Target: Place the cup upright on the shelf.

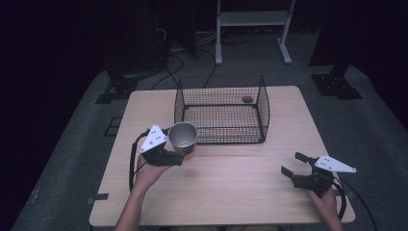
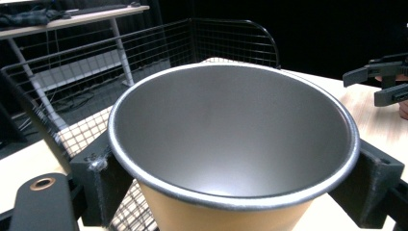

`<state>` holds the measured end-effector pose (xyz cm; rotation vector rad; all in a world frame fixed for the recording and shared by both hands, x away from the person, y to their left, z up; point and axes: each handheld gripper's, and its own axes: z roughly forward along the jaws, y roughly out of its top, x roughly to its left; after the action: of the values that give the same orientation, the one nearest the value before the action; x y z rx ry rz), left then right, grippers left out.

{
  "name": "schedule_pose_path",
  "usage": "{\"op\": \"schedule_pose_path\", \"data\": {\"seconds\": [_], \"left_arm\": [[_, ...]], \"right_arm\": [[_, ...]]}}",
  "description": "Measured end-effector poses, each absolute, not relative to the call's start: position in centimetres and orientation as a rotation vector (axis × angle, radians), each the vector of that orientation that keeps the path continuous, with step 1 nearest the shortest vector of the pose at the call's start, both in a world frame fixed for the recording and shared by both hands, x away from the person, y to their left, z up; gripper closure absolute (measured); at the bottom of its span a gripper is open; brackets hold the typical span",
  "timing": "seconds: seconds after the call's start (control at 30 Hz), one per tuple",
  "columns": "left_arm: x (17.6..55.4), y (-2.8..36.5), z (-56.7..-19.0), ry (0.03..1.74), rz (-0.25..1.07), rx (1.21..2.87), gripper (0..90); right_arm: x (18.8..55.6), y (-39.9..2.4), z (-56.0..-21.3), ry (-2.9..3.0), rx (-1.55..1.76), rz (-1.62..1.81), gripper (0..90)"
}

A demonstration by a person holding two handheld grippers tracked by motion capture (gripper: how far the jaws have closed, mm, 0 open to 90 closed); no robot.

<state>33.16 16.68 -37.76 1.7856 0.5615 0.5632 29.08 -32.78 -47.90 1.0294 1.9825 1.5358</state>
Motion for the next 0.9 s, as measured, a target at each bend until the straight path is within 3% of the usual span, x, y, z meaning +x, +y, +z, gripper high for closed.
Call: {"op": "schedule_pose_path", "data": {"seconds": [0.9], "left_arm": [[36.3,12.5,-35.3,0.482,0.515,1.803,13.4]], "right_arm": [[29.1,-32.7,-47.9,1.986,1.025,1.54,12.9]]}}
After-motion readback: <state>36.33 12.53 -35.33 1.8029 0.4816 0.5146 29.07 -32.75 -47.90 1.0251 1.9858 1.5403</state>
